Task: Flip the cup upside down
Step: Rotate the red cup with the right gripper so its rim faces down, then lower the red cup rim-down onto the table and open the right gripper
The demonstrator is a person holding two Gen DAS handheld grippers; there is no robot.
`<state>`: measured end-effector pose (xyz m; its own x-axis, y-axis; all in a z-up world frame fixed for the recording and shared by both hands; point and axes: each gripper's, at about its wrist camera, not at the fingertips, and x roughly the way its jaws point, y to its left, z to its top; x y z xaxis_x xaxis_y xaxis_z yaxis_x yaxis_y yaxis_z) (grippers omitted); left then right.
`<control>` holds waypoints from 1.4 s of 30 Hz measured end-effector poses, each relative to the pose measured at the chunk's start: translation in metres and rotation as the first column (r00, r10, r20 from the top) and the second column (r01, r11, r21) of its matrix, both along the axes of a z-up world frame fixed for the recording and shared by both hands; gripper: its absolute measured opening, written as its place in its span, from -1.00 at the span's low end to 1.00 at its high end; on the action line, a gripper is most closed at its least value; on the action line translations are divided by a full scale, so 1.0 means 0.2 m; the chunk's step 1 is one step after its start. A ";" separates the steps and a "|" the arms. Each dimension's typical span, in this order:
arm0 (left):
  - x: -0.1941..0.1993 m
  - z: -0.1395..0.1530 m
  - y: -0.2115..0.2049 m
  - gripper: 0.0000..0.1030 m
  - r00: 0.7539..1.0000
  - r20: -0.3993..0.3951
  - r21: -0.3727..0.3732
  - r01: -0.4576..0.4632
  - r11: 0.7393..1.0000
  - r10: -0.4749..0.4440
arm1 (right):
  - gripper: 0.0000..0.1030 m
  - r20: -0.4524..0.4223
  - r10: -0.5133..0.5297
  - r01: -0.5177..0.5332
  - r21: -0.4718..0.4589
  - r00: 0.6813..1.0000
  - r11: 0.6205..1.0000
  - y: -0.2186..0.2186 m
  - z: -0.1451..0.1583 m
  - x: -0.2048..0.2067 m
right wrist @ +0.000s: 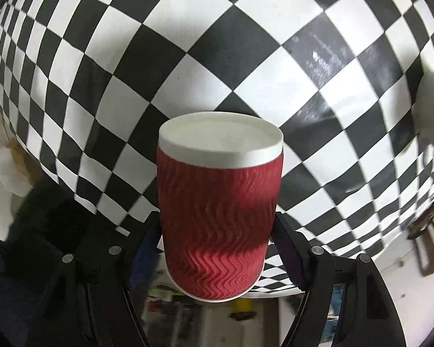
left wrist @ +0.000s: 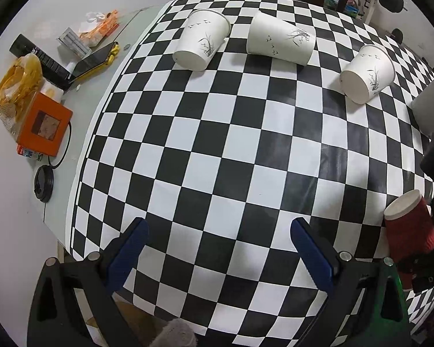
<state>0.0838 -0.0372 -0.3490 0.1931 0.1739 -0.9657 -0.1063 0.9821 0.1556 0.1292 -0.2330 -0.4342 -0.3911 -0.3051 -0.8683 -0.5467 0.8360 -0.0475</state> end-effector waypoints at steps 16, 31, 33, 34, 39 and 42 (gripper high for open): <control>0.02 -0.10 -0.03 0.95 0.998 -0.060 -0.042 0.017 0.999 -0.019 | 0.75 0.075 -0.054 0.054 0.005 0.996 0.999 0.04 0.07 0.05; 0.07 -0.07 -0.04 0.95 0.998 -0.051 -0.050 0.024 0.998 -0.026 | 0.39 0.336 -0.290 0.200 0.276 0.896 0.940 -0.01 0.36 0.11; 0.08 -0.06 -0.03 0.95 0.999 -0.047 -0.050 0.019 0.999 -0.022 | 0.39 0.402 -0.334 0.203 0.333 0.852 0.921 -0.01 0.44 0.11; 0.09 -0.05 -0.03 0.95 0.999 -0.043 -0.050 0.017 0.999 -0.019 | 0.39 0.455 -0.360 0.197 0.367 0.815 0.909 -0.01 0.49 0.10; 0.14 -0.04 0.00 0.95 0.999 -0.034 -0.042 0.009 0.999 -0.010 | 0.39 0.653 -0.442 0.150 0.453 0.615 0.879 0.00 0.59 0.12; 0.16 -0.04 0.01 0.95 1.000 -0.027 -0.040 0.008 0.999 -0.009 | 0.39 0.729 -0.468 0.125 0.474 0.501 0.872 0.02 0.57 0.09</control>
